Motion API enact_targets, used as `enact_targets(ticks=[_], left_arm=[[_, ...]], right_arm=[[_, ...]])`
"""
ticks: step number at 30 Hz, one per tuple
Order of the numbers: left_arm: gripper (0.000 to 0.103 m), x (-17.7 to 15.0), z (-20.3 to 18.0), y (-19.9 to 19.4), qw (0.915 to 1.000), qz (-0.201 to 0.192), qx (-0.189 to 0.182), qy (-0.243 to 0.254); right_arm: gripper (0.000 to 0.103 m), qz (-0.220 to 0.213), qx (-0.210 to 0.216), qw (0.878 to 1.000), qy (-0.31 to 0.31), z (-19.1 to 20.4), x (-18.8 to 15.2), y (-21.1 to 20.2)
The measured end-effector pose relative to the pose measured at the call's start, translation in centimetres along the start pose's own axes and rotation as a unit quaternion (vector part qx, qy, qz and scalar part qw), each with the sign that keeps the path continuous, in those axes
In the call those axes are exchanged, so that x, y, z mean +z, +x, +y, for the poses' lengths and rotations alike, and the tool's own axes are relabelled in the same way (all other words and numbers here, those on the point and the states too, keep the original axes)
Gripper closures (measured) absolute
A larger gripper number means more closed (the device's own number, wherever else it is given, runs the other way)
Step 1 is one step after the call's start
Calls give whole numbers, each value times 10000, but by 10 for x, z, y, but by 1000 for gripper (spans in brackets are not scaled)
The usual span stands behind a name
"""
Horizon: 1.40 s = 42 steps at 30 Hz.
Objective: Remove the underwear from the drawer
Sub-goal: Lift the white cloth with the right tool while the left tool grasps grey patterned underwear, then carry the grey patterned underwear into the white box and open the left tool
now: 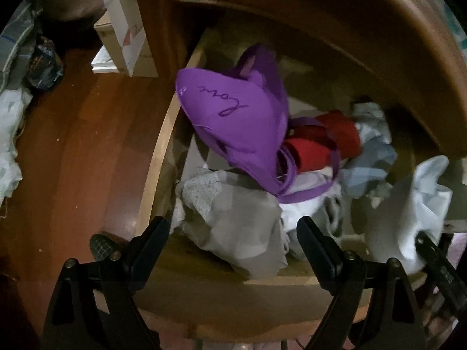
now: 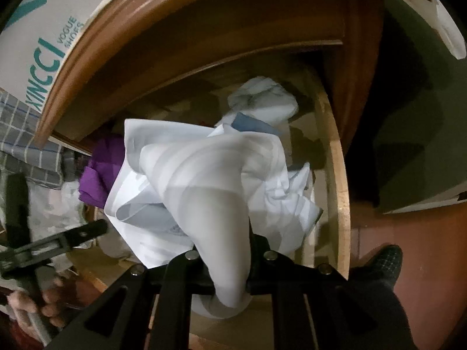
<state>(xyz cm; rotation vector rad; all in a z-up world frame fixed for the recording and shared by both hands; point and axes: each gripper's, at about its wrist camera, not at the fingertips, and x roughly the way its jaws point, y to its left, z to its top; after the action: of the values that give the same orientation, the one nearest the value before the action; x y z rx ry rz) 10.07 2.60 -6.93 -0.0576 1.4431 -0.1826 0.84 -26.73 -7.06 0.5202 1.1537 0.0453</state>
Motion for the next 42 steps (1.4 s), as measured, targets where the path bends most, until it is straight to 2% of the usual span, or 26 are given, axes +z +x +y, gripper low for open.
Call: enact_targets(ticks=[5, 7, 8, 9, 10, 11, 12, 13, 15, 20, 28, 39, 42], left_arm=[[18, 3, -9, 16, 9992, 235, 311, -8], [20, 3, -14, 23, 9990, 312, 309, 26], [25, 2, -16, 27, 9988, 373, 301, 24], [36, 2, -17, 31, 9985, 445, 305, -8], [41, 2, -17, 34, 9984, 490, 287, -59], [55, 2, -16, 37, 9981, 555, 217, -123], [64, 3, -16, 38, 9979, 595, 166, -191], [66, 3, -15, 37, 9978, 583, 172, -255], [77, 3, -12, 34, 9978, 567, 85, -330], [80, -1, -7, 18, 9988, 416, 85, -250], [80, -15, -18, -33, 9993, -122, 197, 288], [80, -28, -11, -113, 9952, -811, -7, 550], [80, -29, -7, -140, 9935, -992, -162, 539]], right_arm=[[92, 154, 85, 9998, 35, -1, 0, 9], [92, 189, 109, 9997, 66, -1, 1, 12], [92, 214, 129, 9996, 91, -1, 2, 12], [92, 229, 141, 9996, 95, -1, 2, 12], [92, 226, 151, 9996, 103, -1, 1, 12], [92, 220, 164, 9996, 106, 0, 1, 11], [92, 223, 174, 9996, 97, 0, 1, 10], [92, 219, 188, 9995, 96, 0, 2, 10], [92, 190, 200, 9996, 89, -1, 2, 8], [92, 135, 184, 9997, 35, -1, 4, 5], [92, 72, -95, 9995, -276, 11, 0, 5], [92, 171, -482, 9978, -415, 14, -2, 15], [92, 222, -581, 9972, -415, 12, -3, 18]])
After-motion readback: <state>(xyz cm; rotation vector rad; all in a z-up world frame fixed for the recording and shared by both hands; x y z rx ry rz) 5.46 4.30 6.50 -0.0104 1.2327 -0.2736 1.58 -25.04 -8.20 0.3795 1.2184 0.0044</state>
